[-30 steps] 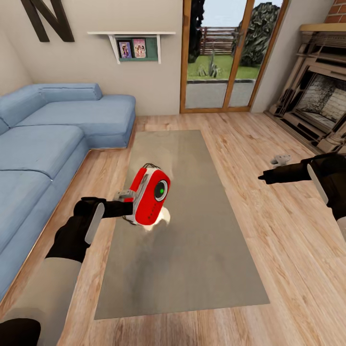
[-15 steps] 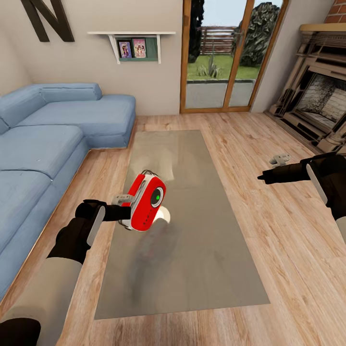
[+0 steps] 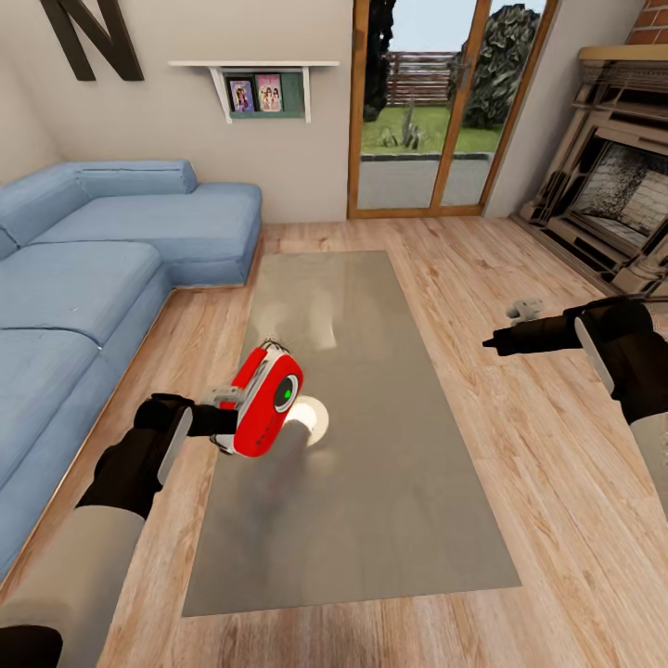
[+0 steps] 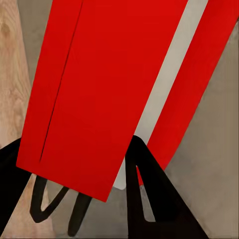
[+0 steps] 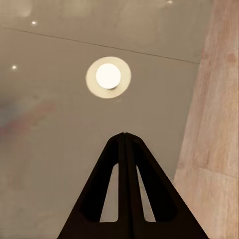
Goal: Turn on the radio receiver that's on the table in the living room.
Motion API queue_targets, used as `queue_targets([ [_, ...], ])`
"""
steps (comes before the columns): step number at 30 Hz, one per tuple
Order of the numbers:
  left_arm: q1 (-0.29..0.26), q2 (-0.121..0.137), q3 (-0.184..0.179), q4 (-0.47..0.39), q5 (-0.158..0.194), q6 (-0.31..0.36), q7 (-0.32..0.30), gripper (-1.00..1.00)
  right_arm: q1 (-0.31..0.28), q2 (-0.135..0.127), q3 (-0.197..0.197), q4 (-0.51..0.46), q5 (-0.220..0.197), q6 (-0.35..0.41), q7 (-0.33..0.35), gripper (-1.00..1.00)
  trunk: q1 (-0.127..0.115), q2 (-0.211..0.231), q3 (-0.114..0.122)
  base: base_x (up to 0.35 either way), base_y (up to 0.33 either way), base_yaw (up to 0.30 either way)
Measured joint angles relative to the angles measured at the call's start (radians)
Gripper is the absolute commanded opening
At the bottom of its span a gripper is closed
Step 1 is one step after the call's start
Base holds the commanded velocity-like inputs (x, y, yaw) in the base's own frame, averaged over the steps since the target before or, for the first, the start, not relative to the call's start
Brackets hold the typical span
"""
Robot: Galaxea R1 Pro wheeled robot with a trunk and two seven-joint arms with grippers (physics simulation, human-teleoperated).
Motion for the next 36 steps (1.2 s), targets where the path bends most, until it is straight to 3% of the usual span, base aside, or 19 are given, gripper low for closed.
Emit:
queue_targets([
  [3,0.007,0.017,-0.001,0.006,-0.015,0.001,0.0,-1.0,0.0,0.012,0.0,0.0,0.001,0.0,0.0,-1.0,0.0,0.0,0.0,0.0,0.0,0.0],
  [11,0.008,0.061,-0.001,0.016,-0.04,0.001,0.0,-1.0,0.0,0.015,0.0,0.0,0.001,0.0,0.0,-1.0,0.0,0.0,0.0,0.0,0.0,0.0],
  [18,0.008,0.069,-0.001,0.047,-0.041,0.0,0.0,-1.0,0.0,0.015,0.0,0.0,0.001,0.0,0.0,-1.0,0.0,0.0,0.0,0.0,0.0,0.0],
  [20,0.008,0.068,-0.002,0.052,0.071,0.003,-0.002,-1.0,0.0,0.015,0.0,0.0,0.001,0.0,0.0,-1.0,0.0,0.0,0.0,0.0,0.0,0.0],
  [21,0.008,0.067,-0.003,0.057,0.09,0.004,-0.003,-1.0,0.0,0.015,0.0,0.0,0.001,0.0,0.0,-1.0,0.0,0.0,0.0,0.0,0.0,0.0],
  [22,0.008,0.064,-0.005,0.067,0.062,0.002,0.0,-1.0,0.0,0.016,0.0,0.0,0.001,0.0,0.0,-1.0,0.0,0.0,0.0,0.0,0.0,0.0],
  [23,0.008,0.055,-0.046,0.091,0.003,-0.002,0.003,-1.0,0.0,0.016,0.0,0.0,0.001,0.0,0.0,-1.0,0.0,0.0,0.0,0.0,0.0,0.0],
  [25,0.008,0.051,-0.095,0.108,0.07,0.004,-0.002,-1.0,0.0,0.016,0.0,0.0,0.001,0.0,0.0,-1.0,0.0,0.0,0.0,0.0,0.0,0.0],
  [26,0.008,0.049,-0.109,0.1,0.079,0.005,-0.003,-1.0,0.0,0.016,0.0,0.0,0.001,0.0,0.0,-1.0,0.0,0.0,0.0,0.0,0.0,0.0],
  [27,0.008,0.049,-0.12,0.101,0.067,0.004,-0.001,-1.0,0.0,0.017,0.0,0.0,0.001,0.0,0.0,-1.0,0.0,0.0,0.0,0.0,0.0,0.0],
  [29,0.008,0.045,-0.128,0.103,0.033,0.001,-0.001,-1.0,0.0,0.017,0.0,0.0,0.001,0.0,0.0,-1.0,0.0,0.0,0.0,0.0,0.0,0.0],
  [32,0.008,0.036,-0.137,0.121,0.066,0.004,-0.001,-1.0,0.0,0.017,0.0,0.0,0.001,-0.001,0.0,-1.0,0.0,0.0,0.0,0.0,0.0,0.0],
  [34,0.008,0.035,-0.137,0.132,0.042,0.001,-0.001,-1.0,0.0,0.017,0.0,0.0,0.001,-0.001,0.0,-1.0,0.0,0.0,0.0,0.0,0.0,0.0],
  [36,0.008,0.035,-0.138,0.135,0.044,0.001,-0.001,-1.0,0.0,0.017,0.0,0.0,0.001,0.0,0.0,-1.0,0.0,0.0,0.0,0.0,0.0,0.0],
])
